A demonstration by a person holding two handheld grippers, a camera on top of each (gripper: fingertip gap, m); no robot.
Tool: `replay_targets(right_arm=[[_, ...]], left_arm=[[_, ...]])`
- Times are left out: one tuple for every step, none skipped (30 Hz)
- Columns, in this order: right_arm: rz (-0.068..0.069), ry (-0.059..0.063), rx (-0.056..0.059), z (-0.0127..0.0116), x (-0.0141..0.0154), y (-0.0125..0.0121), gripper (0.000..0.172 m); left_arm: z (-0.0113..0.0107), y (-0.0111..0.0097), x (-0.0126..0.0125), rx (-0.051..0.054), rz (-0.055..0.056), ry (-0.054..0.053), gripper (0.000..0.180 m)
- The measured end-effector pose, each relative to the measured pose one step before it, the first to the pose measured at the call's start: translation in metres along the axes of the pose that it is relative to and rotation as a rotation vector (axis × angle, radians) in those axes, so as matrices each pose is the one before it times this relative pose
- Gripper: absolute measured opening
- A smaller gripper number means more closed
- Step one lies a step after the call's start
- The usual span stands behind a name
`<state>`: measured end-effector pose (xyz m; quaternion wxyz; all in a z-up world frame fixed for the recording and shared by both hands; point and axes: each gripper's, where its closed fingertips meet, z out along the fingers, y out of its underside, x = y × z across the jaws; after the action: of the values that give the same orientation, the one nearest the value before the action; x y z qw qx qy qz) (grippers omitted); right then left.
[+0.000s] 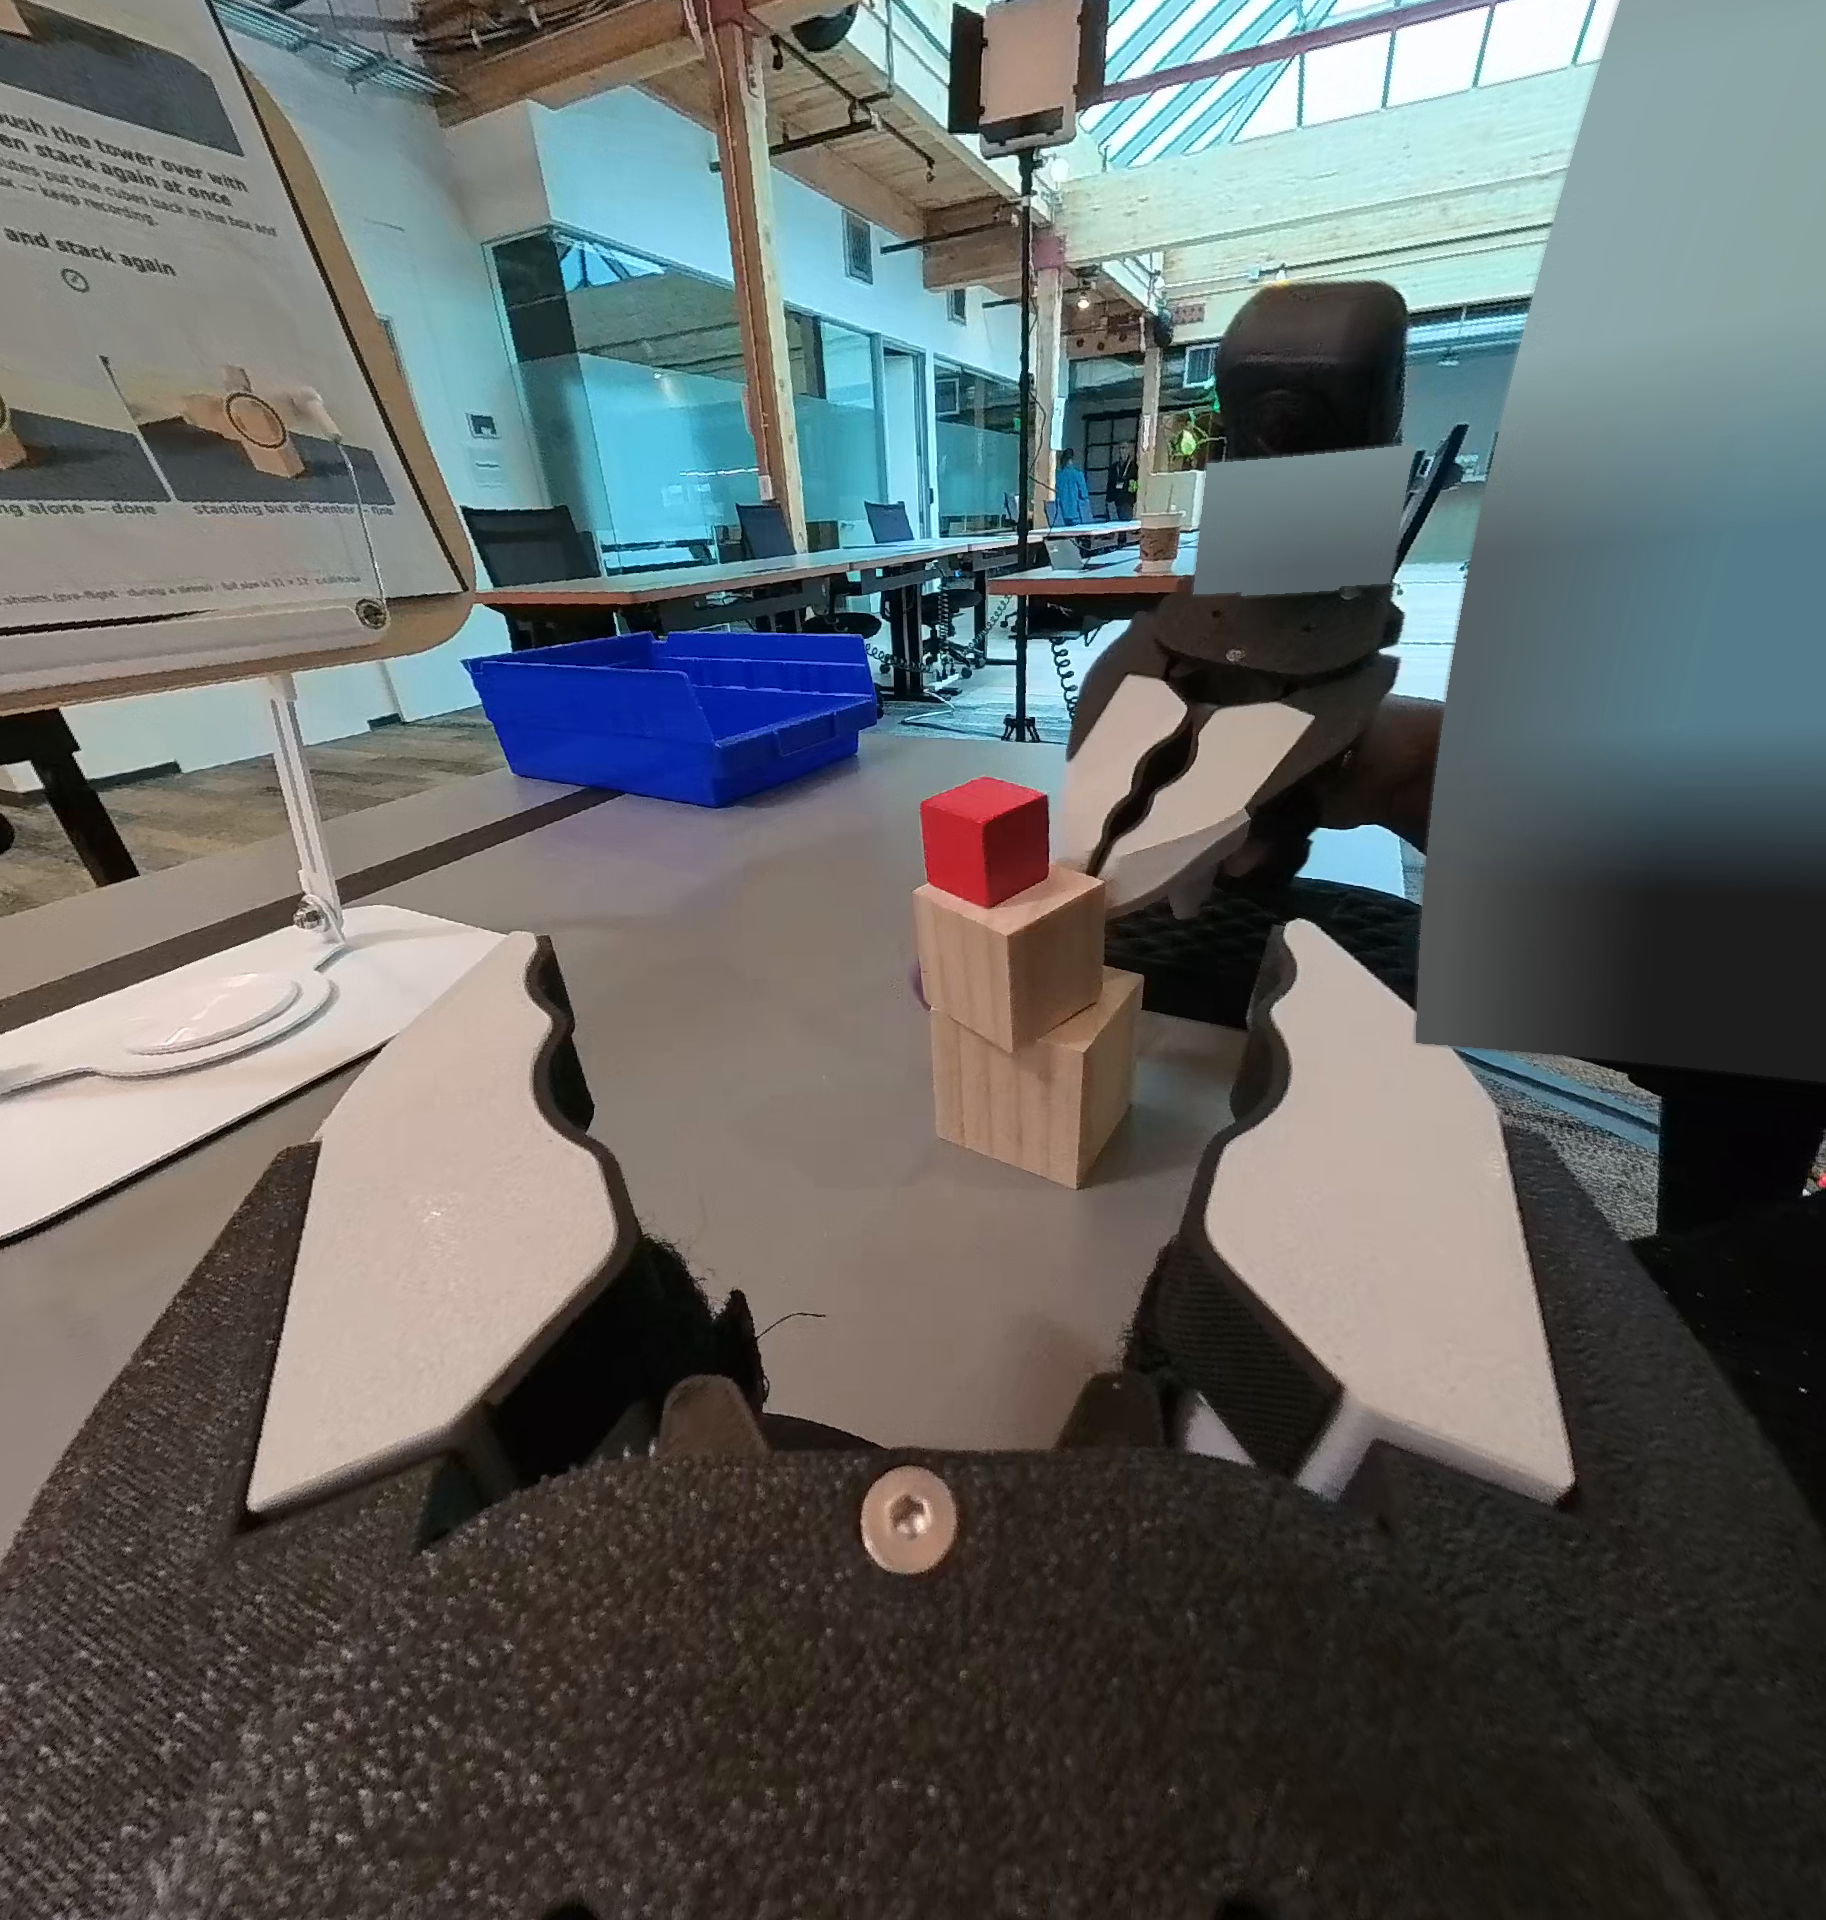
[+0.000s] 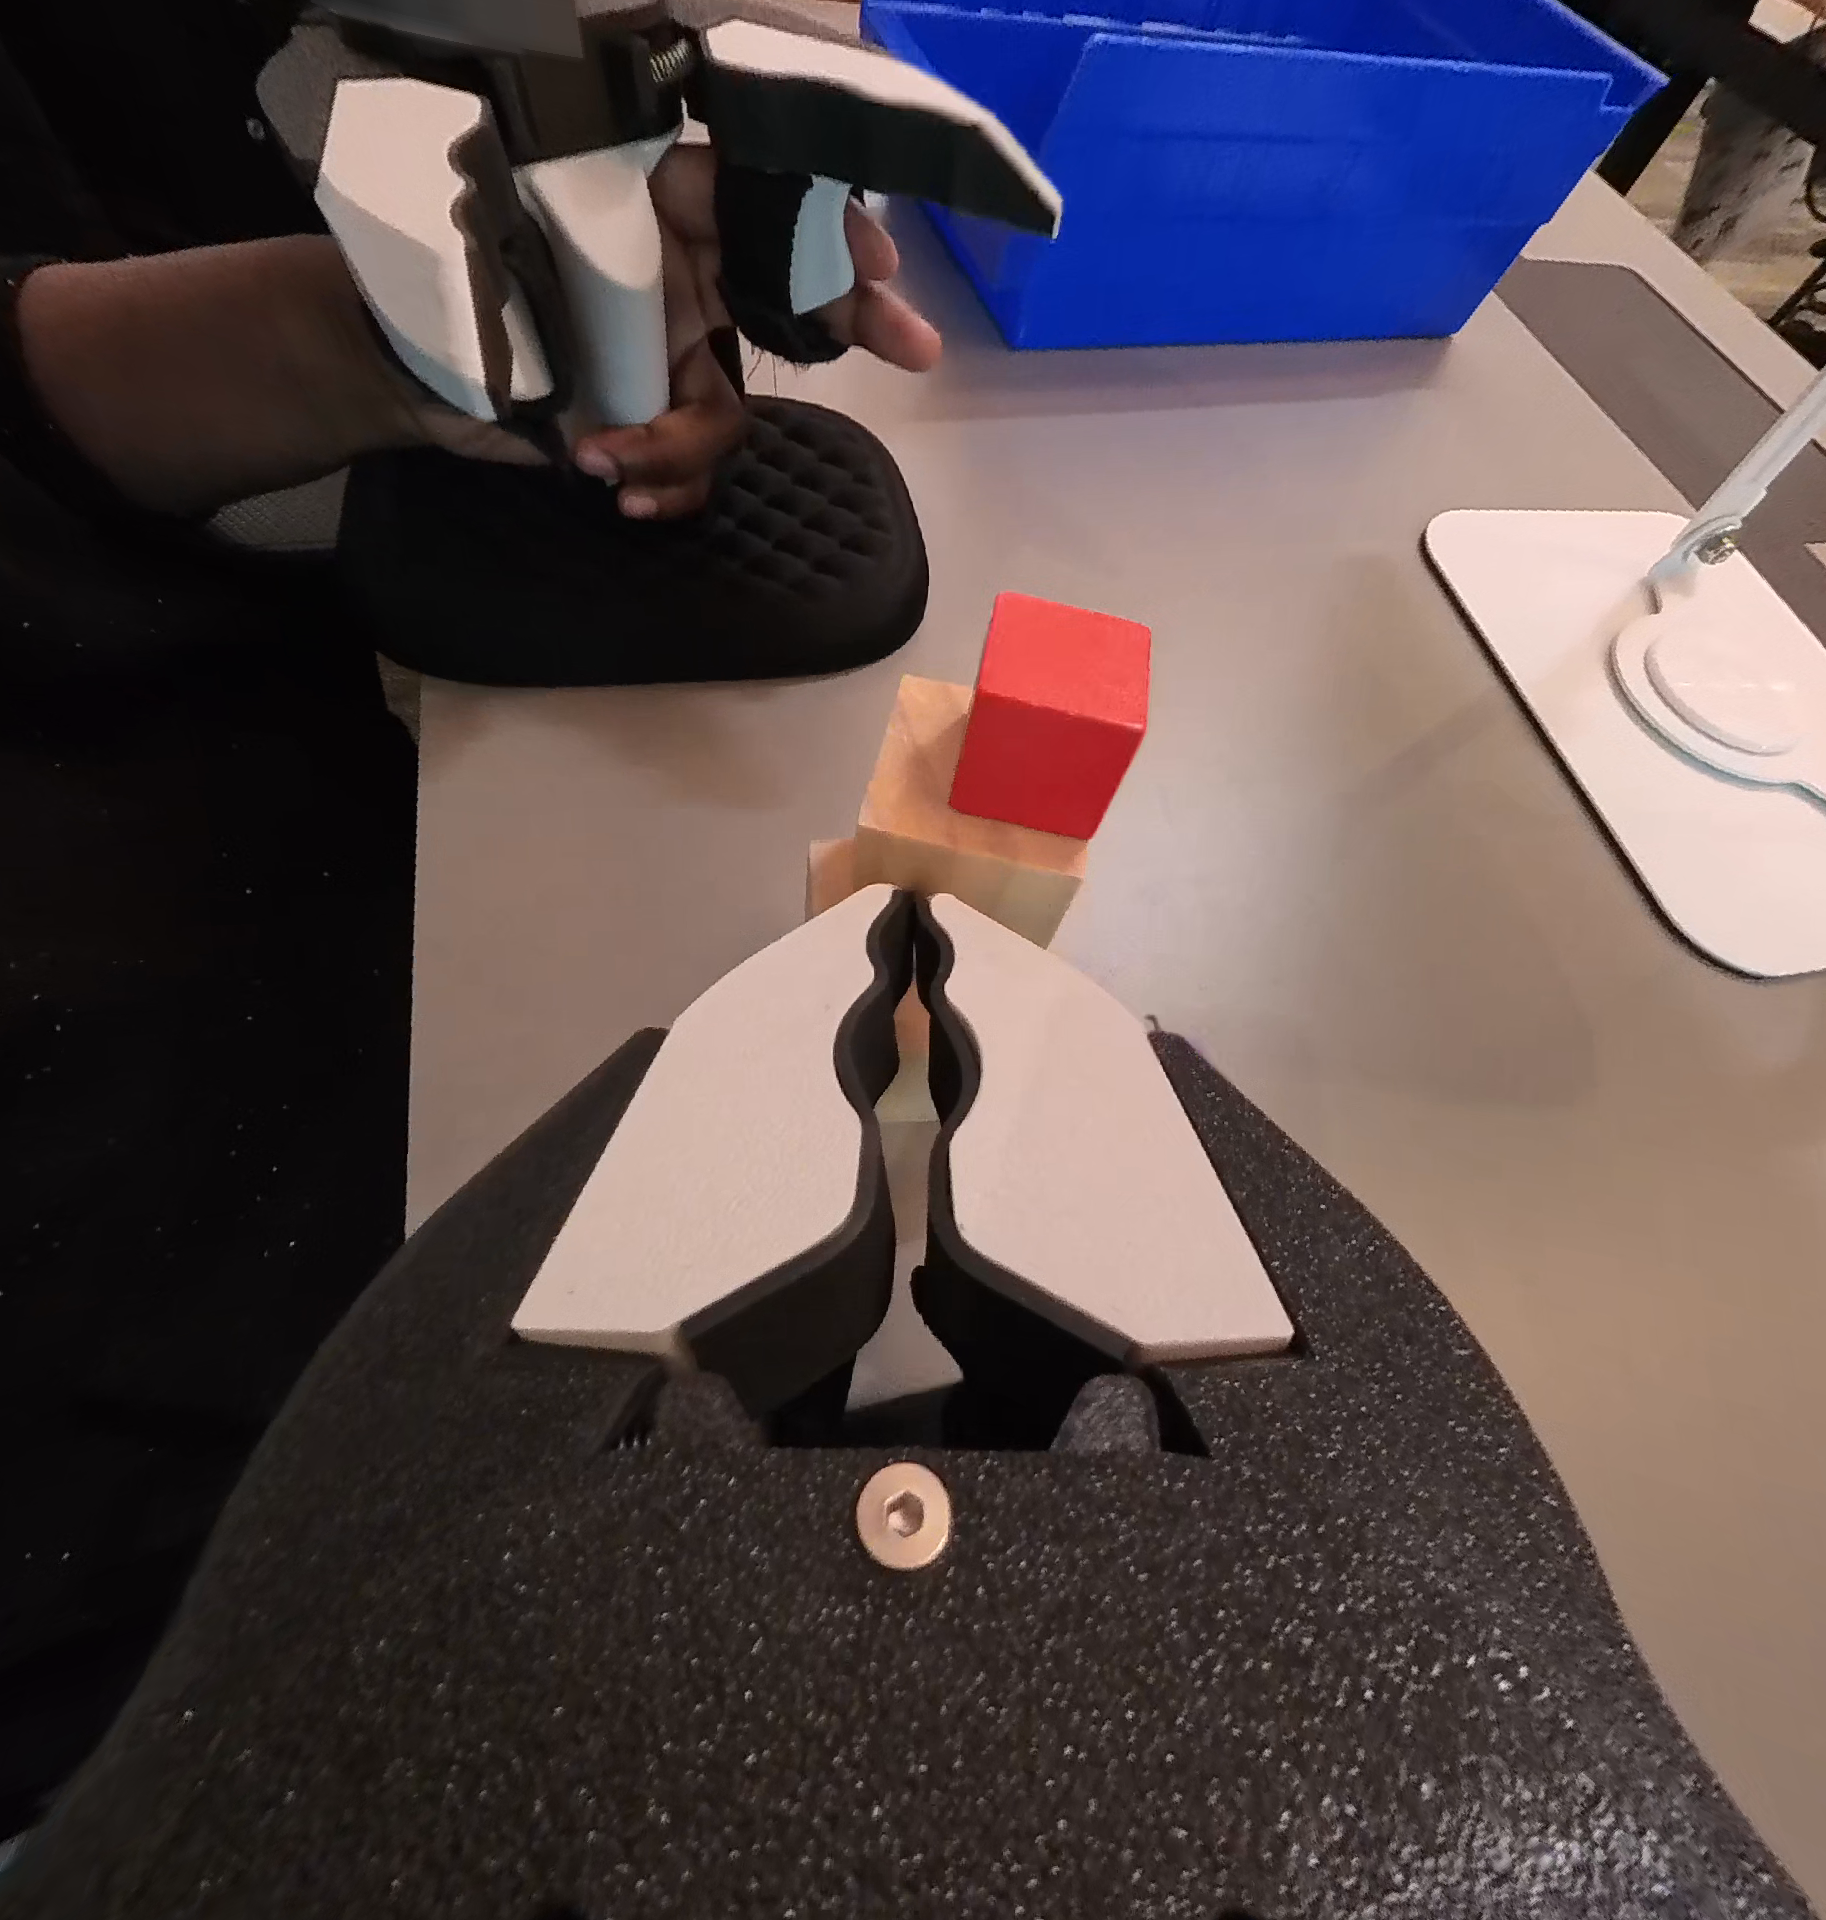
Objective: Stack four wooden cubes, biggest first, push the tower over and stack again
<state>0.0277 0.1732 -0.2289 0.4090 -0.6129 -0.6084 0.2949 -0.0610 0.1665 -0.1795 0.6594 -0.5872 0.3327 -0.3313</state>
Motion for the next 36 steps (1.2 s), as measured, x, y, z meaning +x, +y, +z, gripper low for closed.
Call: replay_targets(right_arm=[[0.0027, 0.0005, 0.0072, 0.00052, 0.00063, -0.00164, 0.0], [0.0022, -0.0007, 0.0063, 0.00066, 0.00029, -0.00155, 0.0], [-0.0004, -0.0009, 0.003, 0.00089, 0.00016, -0.00107, 0.0], [-0.0031, 0.0, -0.0006, 0.00082, 0.00015, -0.00064, 0.0], [-0.0041, 0.0005, -0.0023, 0.00092, 0.00026, -0.00043, 0.0], [-0.003, 0.0006, -0.0008, 0.00085, 0.00033, -0.00074, 0.0], [-0.0015, 0.0, 0.0019, 0.0008, 0.00039, -0.00115, 0.0], [-0.0007, -0.0006, 0.0042, 0.00083, 0.00028, -0.00148, 0.0], [-0.0008, -0.001, 0.0035, 0.00106, 0.00018, -0.00132, 0.0], [-0.0011, 0.0002, 0.0019, 0.00104, 0.00034, -0.00094, 0.0], [-0.0016, 0.0001, -0.0001, 0.00129, 0.00018, -0.00034, 0.0], [-0.0018, 0.0011, -0.0031, 0.00127, 0.00026, 0.0004, 0.0], [-0.0017, 0.0021, -0.0025, 0.00134, 0.00015, 0.00061, 0.0], [-0.0024, -0.0011, 0.0012, 0.00125, -0.00047, 0.00016, 0.0], [-0.0049, -0.0073, 0.0071, 0.0012, -0.00155, -0.00055, 0.003], [-0.0052, -0.0067, 0.0097, 0.00087, -0.00157, -0.00098, 0.007], [-0.0026, 0.0018, 0.007, 0.00032, -0.00029, -0.00071, 0.013], [-0.0009, 0.0063, 0.0018, -0.00027, 0.00064, -0.0003, 0.019], [-0.0002, 0.0047, -0.0004, -0.00071, 0.00062, 0.00006, 0.025], [0.0008, 0.0038, 0.0003, -0.00114, 0.0006, -0.00009, 0.033], [0.0021, 0.0083, 0.0013, -0.00137, 0.00114, -0.00018, 0.042], [0.0032, 0.0143, 0.0013, -0.00147, 0.00186, -0.00013, 0.051], [0.0016, 0.0098, -0.0009, -0.00149, 0.00107, 0.00025, 0.062], [0.0026, 0.0055, -0.0029, -0.00171, 0.00047, 0.00055, 0.072], [0.005, 0.0047, -0.0034, -0.0017, 0.00052, 0.00044, 0.083], [0.0054, 0.0054, -0.0019, -0.00166, 0.0007, 0.0003, 0.091], [0.0028, 0.0043, 0.0012, -0.0018, 0.00051, -0.00007, 0.095], [-0.0015, 0.0018, 0.0031, -0.0017, 0.0003, -0.00034, 0.097], [-0.0029, 0.0007, 0.0022, -0.00165, 0.00013, -0.0002, 0.097], [-0.0017, -0.0001, 0.0005, -0.00134, 0.00007, -0.00006, 0.096], [-0.0007, 0.0007, -0.0012, -0.0009, 0.00021, 0.00012, 0.096], [-0.0006, 0.0017, -0.0028, -0.00047, 0.00031, 0.00051, 0.095], [-0.001, 0.0002, -0.0048, -0.0001, -0.00008, 0.00092, 0.094], [-0.0024, -0.0045, -0.0071, 0.00033, -0.00083, 0.00132, 0.094], [-0.0038, -0.0083, -0.0075, 0.00073, -0.00161, 0.00141, 0.094], [-0.0032, -0.0094, -0.0063, 0.00107, -0.00195, 0.00131, 0.094]], left_arm=[[-0.00002, 0.00004, 0.00018, -0.0003, 0.0001, 0.0014, 0.122], [0.00001, 0.00003, 0.00015, -0.0003, 0.0005, 0.0003, 0.122], [-0.00008, -0.00001, -0.0002, 0.0, 0.0003, -0.0009, 0.122], [0.0, -0.00001, 0.00005, 0.0001, -0.0001, 0.0004, 0.122], [-0.00008, -0.00001, -0.00001, 0.0001, -0.0004, 0.0001, 0.122], [-0.00012, -0.00009, -0.00008, 0.0006, -0.0004, 0.0001, 0.122], [-0.00002, -0.00003, 0.00005, 0.001, -0.0002, 0.0007, 0.122], [-0.00017, -0.00012, 0.0, 0.0008, -0.0003, 0.0, 0.122], [-0.00009, -0.00015, -0.00015, 0.0011, -0.0001, -0.0003, 0.122], [-0.0002, -0.00009, 0.00012, 0.0012, 0.0002, 0.0006, 0.122], [-0.00014, -0.00016, 0.00007, 0.0011, 0.0, 0.0007, 0.122], [-0.00009, -0.00015, -0.00008, 0.0011, -0.0002, 0.0002, 0.121], [-0.00021, -0.00011, -0.00017, 0.0014, -0.0007, -0.001, 0.121], [-0.00012, -0.00014, -0.00015, 0.001, -0.001, 0.0002, 0.121], [-0.00009, -0.00003, 0.00014, 0.0002, -0.0014, 0.0018, 0.121], [0.00001, 0.00004, -0.00009, -0.0002, -0.0015, 0.0002, 0.121], [-0.00009, -0.00004, -0.00022, 0.0003, -0.0006, -0.0005, 0.121], [-0.00002, 0.0, 0.00005, 0.0007, 0.0004, 0.0, 0.121], [-0.00005, -0.00002, 0.00012, 0.0001, 0.0005, 0.0005, 0.121], [-0.00001, 0.00012, -0.00007, -0.0008, -0.0001, 0.0001, 0.121], [0.00014, 0.00013, -0.00008, -0.0008, -0.0003, 0.0001, 0.121], [0.0, 0.0001, -0.00002, -0.0007, -0.0002, 0.0004, 0.121], [0.00005, 0.00007, 0.00003, -0.0005, 0.0003, 0.0, 0.121], [-0.00006, -0.00001, -0.00003, 0.0, 0.0004, -0.0006, 0.121], [0.00009, 0.0, 0.0, 0.0001, 0.0006, -0.0001, 0.121], [-0.00002, -0.00002, 0.00009, 0.0, 0.0008, -0.0006, 0.121], [-0.00006, 0.00008, 0.0, 0.0001, 0.0009, -0.0002, 0.121], [0.00005, 0.00007, 0.0, -0.0005, 0.0005, -0.0002, 0.121], [0.0001, 0.00013, 0.00009, -0.0009, 0.0004, 0.0, 0.121], [0.0001, 0.00012, 0.00006, -0.0009, 0.0004, -0.0002, 0.121], [0.00004, 0.00009, -0.00012, -0.0007, 0.0005, -0.001, 0.121], [0.00011, 0.00002, -0.00014, -0.0009, 0.0008, -0.0015, 0.121], [0.00007, 0.00011, -0.00049, -0.0009, 0.0004, -0.0061, 0.121], [-0.00008, -0.00007, -0.00179, -0.0005, 0.0016, -0.0174, 0.122], [-0.00026, -0.00019, -0.00438, 0.0001, 0.0028, -0.0406, 0.123], [-0.00088, -0.00035, -0.0085, 0.0025, 0.0004, -0.0747, 0.124]])
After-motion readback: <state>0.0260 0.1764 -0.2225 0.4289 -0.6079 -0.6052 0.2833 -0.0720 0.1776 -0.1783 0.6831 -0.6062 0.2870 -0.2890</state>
